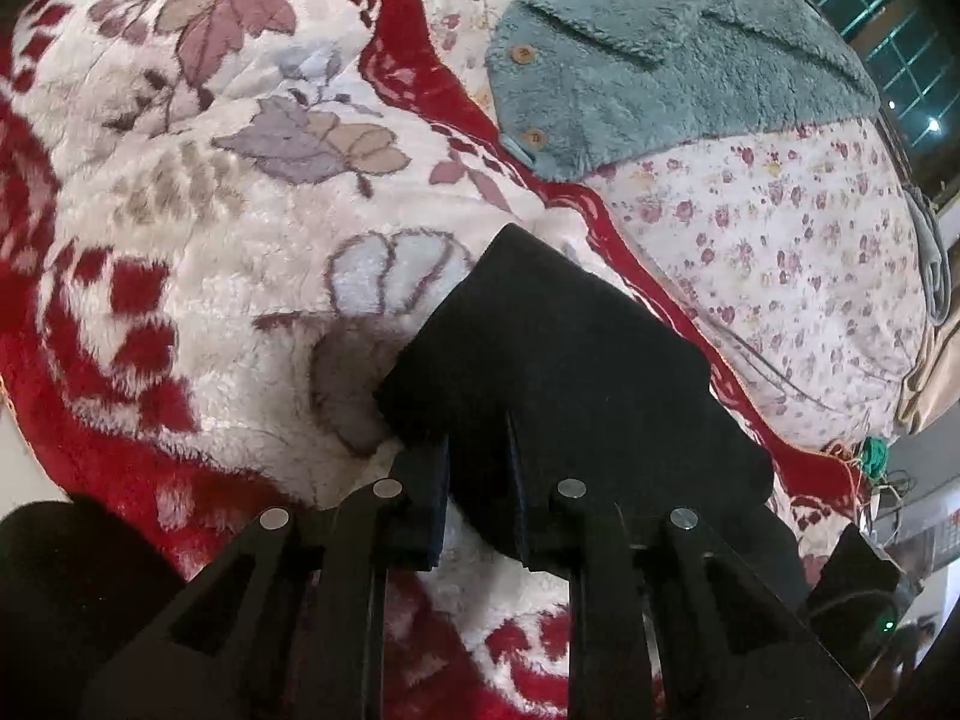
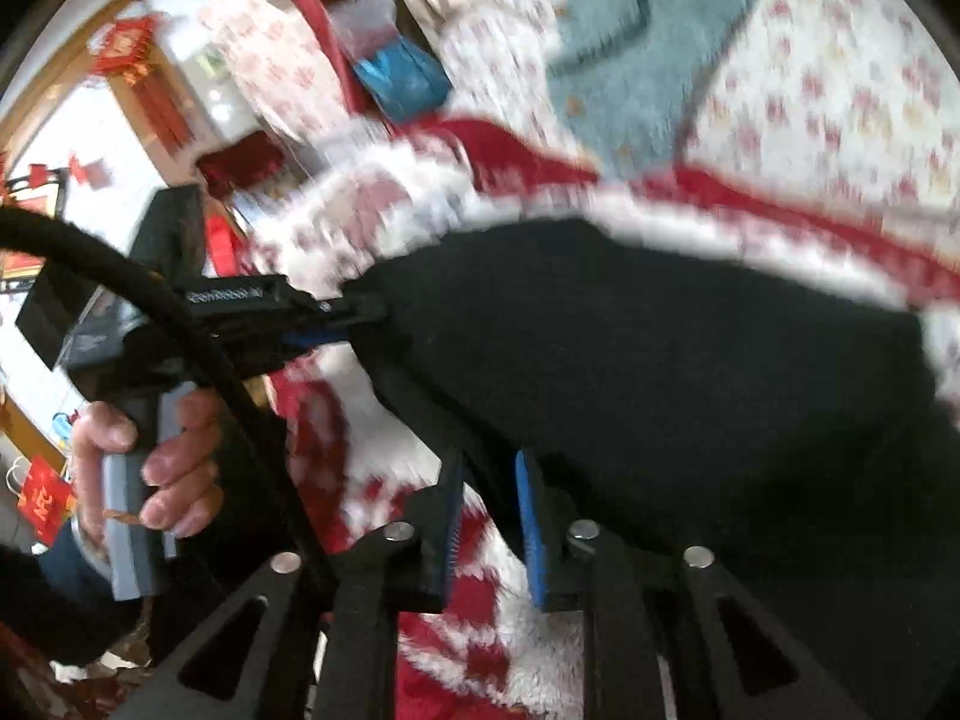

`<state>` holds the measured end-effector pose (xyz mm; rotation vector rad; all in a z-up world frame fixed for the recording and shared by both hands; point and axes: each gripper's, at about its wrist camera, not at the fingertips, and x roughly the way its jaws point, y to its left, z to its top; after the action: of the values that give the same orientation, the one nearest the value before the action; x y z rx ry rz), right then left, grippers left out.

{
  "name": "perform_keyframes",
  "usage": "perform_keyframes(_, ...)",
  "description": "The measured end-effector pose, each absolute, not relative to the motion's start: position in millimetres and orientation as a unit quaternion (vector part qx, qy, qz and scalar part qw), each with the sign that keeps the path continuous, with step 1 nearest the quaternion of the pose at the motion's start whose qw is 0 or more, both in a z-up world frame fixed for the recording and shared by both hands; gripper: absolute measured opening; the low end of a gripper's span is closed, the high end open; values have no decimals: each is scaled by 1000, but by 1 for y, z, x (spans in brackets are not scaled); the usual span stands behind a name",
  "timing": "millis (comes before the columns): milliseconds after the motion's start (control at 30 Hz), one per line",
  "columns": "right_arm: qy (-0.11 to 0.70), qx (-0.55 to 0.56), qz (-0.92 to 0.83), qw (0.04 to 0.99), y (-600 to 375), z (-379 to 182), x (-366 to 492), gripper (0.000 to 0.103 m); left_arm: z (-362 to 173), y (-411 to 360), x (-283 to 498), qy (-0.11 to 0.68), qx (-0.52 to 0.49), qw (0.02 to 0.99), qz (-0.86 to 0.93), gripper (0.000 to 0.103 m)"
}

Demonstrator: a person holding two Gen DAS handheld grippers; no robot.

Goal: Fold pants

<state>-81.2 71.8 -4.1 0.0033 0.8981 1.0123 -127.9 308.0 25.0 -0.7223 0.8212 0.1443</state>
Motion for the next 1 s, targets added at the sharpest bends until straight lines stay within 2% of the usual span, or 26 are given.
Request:
perform_keyframes(33, 411, 20, 475, 778, 67, 0, -81, 22, 30, 307, -130, 386, -338, 855, 72, 20)
perform_keyframes(100, 419, 49, 485, 766, 56, 10, -80, 36, 42, 306, -134, 373, -316, 867, 95, 20)
perform_keyframes(133, 418, 54, 485, 766, 50, 13, -80, 37, 49, 306, -137, 362, -303, 875, 112, 20)
perform_keyframes(233, 409, 77, 464, 782, 20, 21, -78, 37, 65, 310, -146, 335, -302, 884, 121, 21)
perform_keyframes(333, 407, 122, 433, 795, -18, 21, -66, 37, 72, 303, -145, 334, -304, 887, 102, 27)
perform_keyframes(800, 381, 202, 346, 833, -98, 37, -38, 38, 75, 220, -108, 386, -251, 888, 14, 27)
perform_keyframes(833, 380, 207, 341, 835, -105, 35, -40, 38, 74, 211, -105, 391, -242, 888, 8, 34)
perform_keyframes(867, 381, 210, 334, 836, -112, 34, -43, 38, 74, 203, -103, 394, -234, 889, 2, 46)
perform_keyframes(933, 381, 218, 323, 839, -124, 33, -48, 42, 71, 185, -99, 399, -219, 890, -7, 57)
perform_keyframes(1000, 381, 222, 313, 841, -135, 31, -52, 51, 68, 171, -93, 408, -210, 888, -18, 57)
